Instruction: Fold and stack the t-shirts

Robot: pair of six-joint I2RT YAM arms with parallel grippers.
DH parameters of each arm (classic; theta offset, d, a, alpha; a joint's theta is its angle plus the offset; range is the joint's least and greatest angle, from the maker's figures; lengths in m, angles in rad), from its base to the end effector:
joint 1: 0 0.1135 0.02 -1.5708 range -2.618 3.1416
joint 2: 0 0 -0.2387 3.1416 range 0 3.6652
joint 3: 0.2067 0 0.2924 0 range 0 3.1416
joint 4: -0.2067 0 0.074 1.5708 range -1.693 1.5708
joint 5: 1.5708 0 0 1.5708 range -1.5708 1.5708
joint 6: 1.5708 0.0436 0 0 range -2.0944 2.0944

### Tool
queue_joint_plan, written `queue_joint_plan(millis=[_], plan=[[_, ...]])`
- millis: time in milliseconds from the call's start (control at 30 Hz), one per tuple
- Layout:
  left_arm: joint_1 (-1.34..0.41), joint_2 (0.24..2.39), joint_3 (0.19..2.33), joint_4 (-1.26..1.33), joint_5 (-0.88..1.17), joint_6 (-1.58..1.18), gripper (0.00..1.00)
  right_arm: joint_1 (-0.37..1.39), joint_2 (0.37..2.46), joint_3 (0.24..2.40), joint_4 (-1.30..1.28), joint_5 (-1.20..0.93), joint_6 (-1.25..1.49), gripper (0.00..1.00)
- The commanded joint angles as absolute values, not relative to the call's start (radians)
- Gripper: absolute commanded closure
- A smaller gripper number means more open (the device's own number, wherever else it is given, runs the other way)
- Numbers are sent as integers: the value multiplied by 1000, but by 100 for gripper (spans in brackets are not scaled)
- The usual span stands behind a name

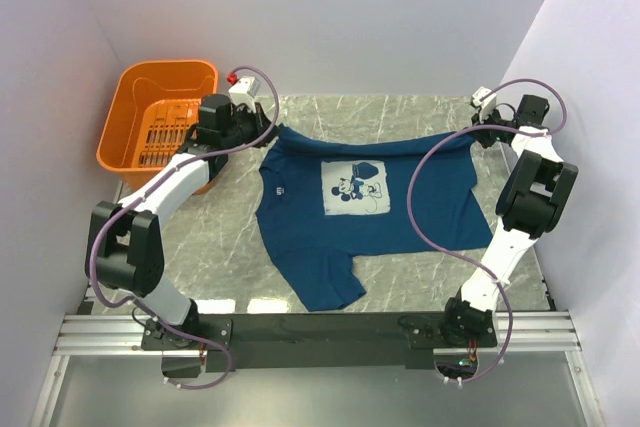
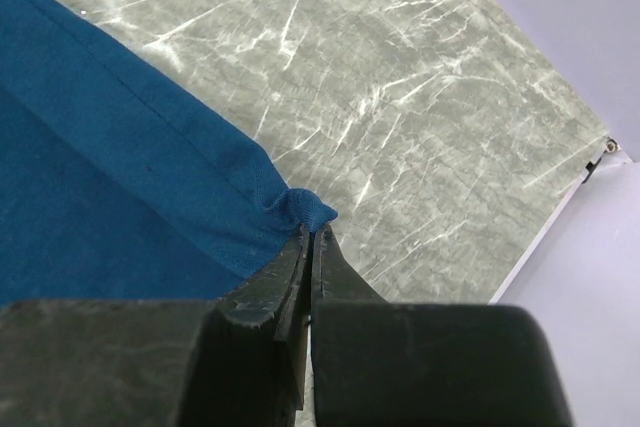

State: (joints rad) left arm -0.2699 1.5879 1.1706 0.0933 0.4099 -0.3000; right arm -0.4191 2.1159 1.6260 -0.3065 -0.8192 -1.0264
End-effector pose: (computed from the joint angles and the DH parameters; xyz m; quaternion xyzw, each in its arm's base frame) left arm 0.3983 -0.1282 0.2548 0.1068 0.7966 -0.3193 0.5021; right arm 0.4670 -0.1732 0.1617 -0.3975 0.7656 0.0475 0.5037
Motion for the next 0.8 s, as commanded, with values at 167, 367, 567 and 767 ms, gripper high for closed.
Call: queue_joint_plan(millis=[167, 367, 567, 767], plan=[[-275, 1529, 1124, 112, 391, -285, 99, -426, 2052, 1612, -285, -818, -1029, 100], [-279, 1522, 1112, 100, 380, -281, 99, -426, 2048, 1606, -288, -816, -1032, 100], [-281, 1509, 1086, 101, 379, -282, 99, -429, 2034, 1582, -279, -821, -1034, 100], [-287, 1506, 1057, 109, 377, -288, 99, -439, 2028, 1574, -284, -833, -1031, 100]])
